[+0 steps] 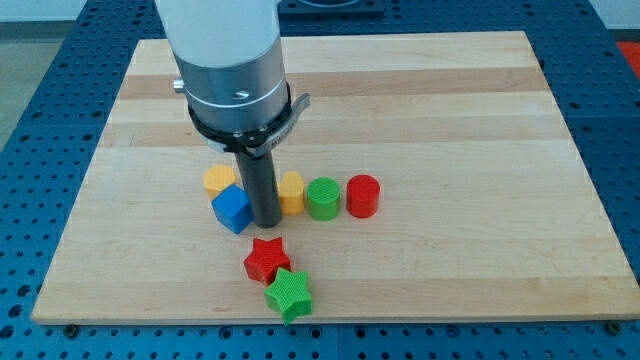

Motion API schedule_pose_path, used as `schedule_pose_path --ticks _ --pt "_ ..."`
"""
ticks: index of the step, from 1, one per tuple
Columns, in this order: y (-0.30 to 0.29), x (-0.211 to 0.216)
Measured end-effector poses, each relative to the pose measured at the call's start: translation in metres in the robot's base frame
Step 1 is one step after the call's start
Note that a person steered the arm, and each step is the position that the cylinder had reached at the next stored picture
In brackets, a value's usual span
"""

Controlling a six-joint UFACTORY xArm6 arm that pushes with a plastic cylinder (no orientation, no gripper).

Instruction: Push the yellow hexagon to the top left of the blue cube

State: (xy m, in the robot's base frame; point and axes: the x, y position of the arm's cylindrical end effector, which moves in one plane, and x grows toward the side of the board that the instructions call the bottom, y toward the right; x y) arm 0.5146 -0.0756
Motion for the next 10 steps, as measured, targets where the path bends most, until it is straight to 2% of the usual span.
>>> schedule_pose_path --ticks 4,8,10 --pt "-0.01 -0.039" --pt "-0.083 -0.043" --pt "-0.09 -0.043"
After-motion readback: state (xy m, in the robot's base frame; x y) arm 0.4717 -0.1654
